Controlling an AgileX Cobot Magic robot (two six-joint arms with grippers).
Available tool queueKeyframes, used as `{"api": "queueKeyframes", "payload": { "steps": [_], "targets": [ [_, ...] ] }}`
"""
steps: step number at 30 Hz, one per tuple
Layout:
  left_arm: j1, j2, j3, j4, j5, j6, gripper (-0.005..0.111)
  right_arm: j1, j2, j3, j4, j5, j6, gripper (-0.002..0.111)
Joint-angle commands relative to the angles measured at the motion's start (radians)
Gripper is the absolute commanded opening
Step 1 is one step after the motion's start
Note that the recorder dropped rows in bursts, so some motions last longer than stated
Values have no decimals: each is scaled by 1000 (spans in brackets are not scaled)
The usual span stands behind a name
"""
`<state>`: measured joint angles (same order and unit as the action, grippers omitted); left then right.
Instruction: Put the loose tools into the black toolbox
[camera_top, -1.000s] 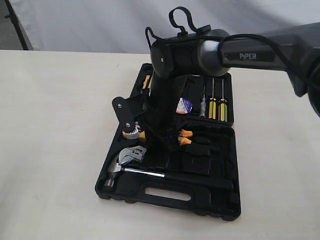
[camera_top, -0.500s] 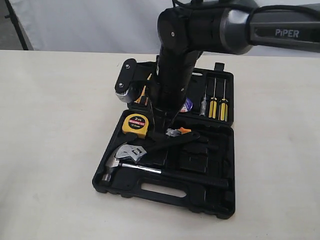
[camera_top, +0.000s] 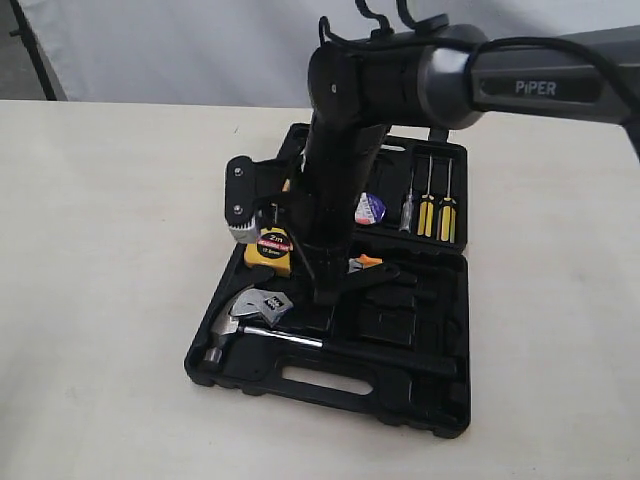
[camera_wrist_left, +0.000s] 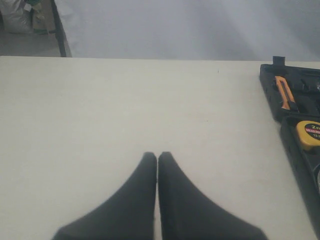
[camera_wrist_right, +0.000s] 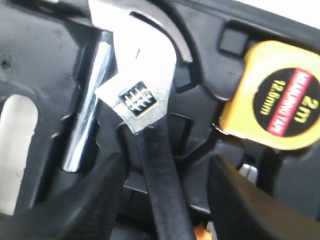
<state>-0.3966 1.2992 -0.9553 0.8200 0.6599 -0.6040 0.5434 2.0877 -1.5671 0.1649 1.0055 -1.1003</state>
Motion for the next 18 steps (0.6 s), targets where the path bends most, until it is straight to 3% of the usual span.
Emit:
{"api": "queueKeyframes", "payload": {
  "steps": [1,7,9,13,18],
  "targets": [
    [3,-8,9,-14,-17,-10,1,-1,42,-1,10,-6,-47,51],
    [3,-8,9,-14,-17,-10,1,-1,104,-1,10,-40,-47,50],
    [3,-8,9,-14,-17,-10,1,-1,112,-1,10,-36,-47,38],
    [3,-8,9,-14,-17,-10,1,-1,113,-3,10,14,-47,-1],
    [3,-8,9,-14,-17,-10,1,-1,104,-3,-1,32,-48,-1]
  ]
}}
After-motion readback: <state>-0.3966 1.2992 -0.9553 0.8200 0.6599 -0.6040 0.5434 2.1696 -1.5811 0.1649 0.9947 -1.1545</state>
